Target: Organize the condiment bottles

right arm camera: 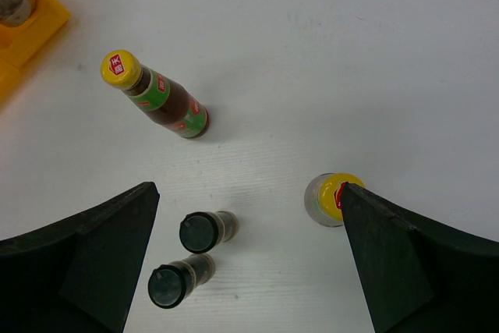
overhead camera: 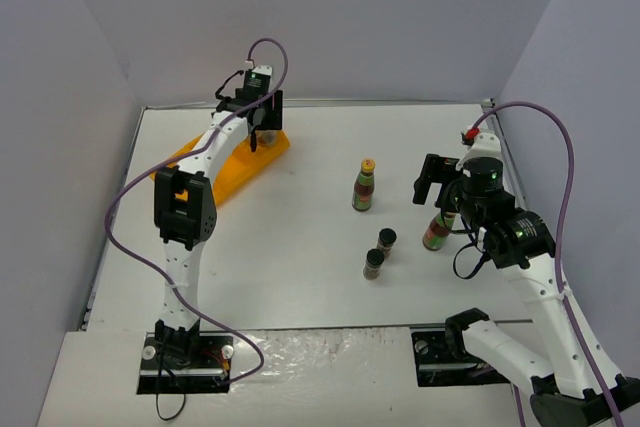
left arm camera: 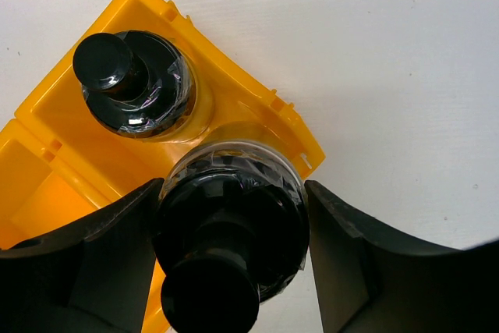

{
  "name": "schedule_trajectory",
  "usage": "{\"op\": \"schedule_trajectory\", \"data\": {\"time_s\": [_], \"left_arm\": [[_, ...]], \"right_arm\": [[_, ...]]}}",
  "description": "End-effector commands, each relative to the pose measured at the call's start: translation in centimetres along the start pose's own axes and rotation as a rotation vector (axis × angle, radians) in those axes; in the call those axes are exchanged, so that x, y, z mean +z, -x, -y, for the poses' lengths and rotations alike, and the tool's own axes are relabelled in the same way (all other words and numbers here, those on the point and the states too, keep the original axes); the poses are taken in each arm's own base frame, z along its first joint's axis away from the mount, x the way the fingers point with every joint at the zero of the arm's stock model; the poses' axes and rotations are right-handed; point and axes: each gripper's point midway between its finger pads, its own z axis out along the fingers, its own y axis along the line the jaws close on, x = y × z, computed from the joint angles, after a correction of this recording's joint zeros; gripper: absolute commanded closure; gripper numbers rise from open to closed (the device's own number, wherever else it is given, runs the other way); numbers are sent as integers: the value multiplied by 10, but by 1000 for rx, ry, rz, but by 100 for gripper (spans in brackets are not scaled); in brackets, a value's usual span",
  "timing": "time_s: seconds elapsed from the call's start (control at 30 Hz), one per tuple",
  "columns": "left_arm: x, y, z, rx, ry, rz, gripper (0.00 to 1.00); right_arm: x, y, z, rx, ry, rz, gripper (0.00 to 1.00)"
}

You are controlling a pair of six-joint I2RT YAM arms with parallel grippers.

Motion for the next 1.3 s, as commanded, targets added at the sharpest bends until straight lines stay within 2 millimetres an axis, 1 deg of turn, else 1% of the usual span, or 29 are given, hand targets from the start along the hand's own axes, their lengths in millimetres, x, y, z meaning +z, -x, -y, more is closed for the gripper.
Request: {"op": "schedule_trajectory", "data": {"time_s": [0.0,0.3,0.5,0.63,0.7,0.77,0.8,0.83,0.87,0.9,0.97,1.03,1.17,1.23,1.27], "left_arm": [[-15,49,-7,-21,4,158,100],[2,28,-17,-32,30,116,100],[11,16,-16,-38,27,95,100],[17,12,-15,-46,20,92,100],[18,11,-14,-45,16,88,93],[17,11,-14,-44,15,90,78],[17,12,-14,-43,15,93,66],[16,12,-14,-42,16,96,51],[14,13,-14,-42,19,99,30],[14,13,-15,-43,24,99,22],[10,16,-15,-43,22,108,13],[5,19,-16,-40,21,114,8],[-8,27,-14,-40,11,130,5],[-19,31,-11,-37,6,142,5],[-25,33,-7,-34,0,149,5]], "right_arm": [[0,8,1,-14,-6,44,0],[2,5,1,-15,-9,33,0],[1,6,1,-13,-7,40,0],[0,5,1,-13,-7,42,0],[-1,5,2,-13,-8,42,0],[0,4,2,-13,-8,41,0],[0,4,2,-13,-8,41,0],[-1,4,2,-14,-9,41,0],[-1,4,3,-14,-9,42,0],[-1,4,3,-14,-10,41,0],[-1,3,3,-13,-9,41,0],[-1,3,3,-11,-9,42,0],[-3,4,3,-9,-8,47,0],[-4,4,4,-7,-9,47,0],[-6,5,4,-8,-7,49,0]]}}
